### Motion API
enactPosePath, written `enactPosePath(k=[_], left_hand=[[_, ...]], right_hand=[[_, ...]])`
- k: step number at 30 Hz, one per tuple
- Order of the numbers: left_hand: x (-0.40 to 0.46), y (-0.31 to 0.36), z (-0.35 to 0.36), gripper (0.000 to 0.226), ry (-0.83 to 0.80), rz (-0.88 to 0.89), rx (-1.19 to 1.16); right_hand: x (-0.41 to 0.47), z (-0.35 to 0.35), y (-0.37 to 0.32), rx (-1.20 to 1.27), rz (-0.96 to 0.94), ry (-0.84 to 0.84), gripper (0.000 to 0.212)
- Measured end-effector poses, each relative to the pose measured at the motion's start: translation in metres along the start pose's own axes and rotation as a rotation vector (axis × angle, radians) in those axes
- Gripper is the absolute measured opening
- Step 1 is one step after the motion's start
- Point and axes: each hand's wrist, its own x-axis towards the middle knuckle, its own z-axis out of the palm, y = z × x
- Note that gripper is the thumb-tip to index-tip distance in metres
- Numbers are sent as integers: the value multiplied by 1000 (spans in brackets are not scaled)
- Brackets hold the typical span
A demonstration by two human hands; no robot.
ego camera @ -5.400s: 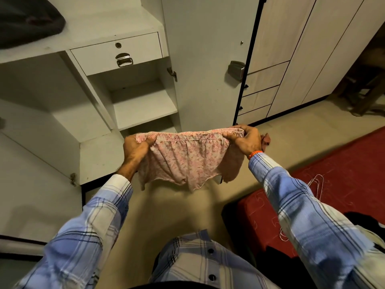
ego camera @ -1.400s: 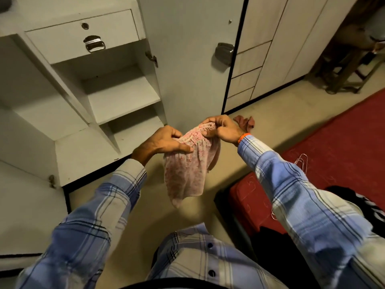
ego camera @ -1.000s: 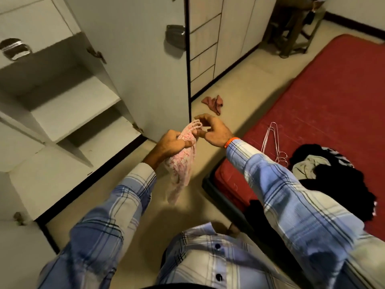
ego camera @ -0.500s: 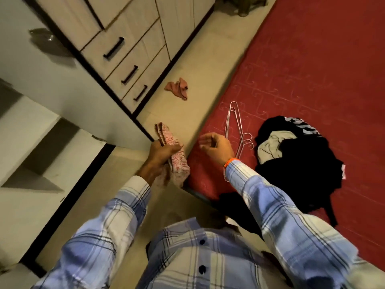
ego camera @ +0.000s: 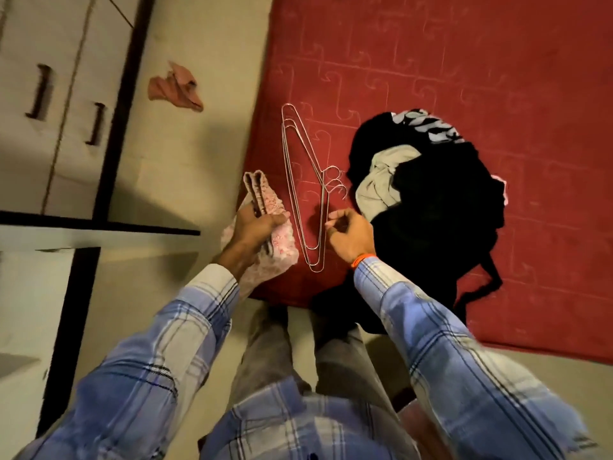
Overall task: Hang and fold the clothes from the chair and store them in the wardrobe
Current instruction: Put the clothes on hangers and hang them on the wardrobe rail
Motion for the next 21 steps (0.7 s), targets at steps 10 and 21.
enactPosePath(k=[10,21], left_hand=[[86,-37,21,24,-54,-138,11],[101,-41,25,39,-86,-155,-12]], right_hand=[[72,50,38,-71,178,84,13],[104,73,35,-45,336,172,17]])
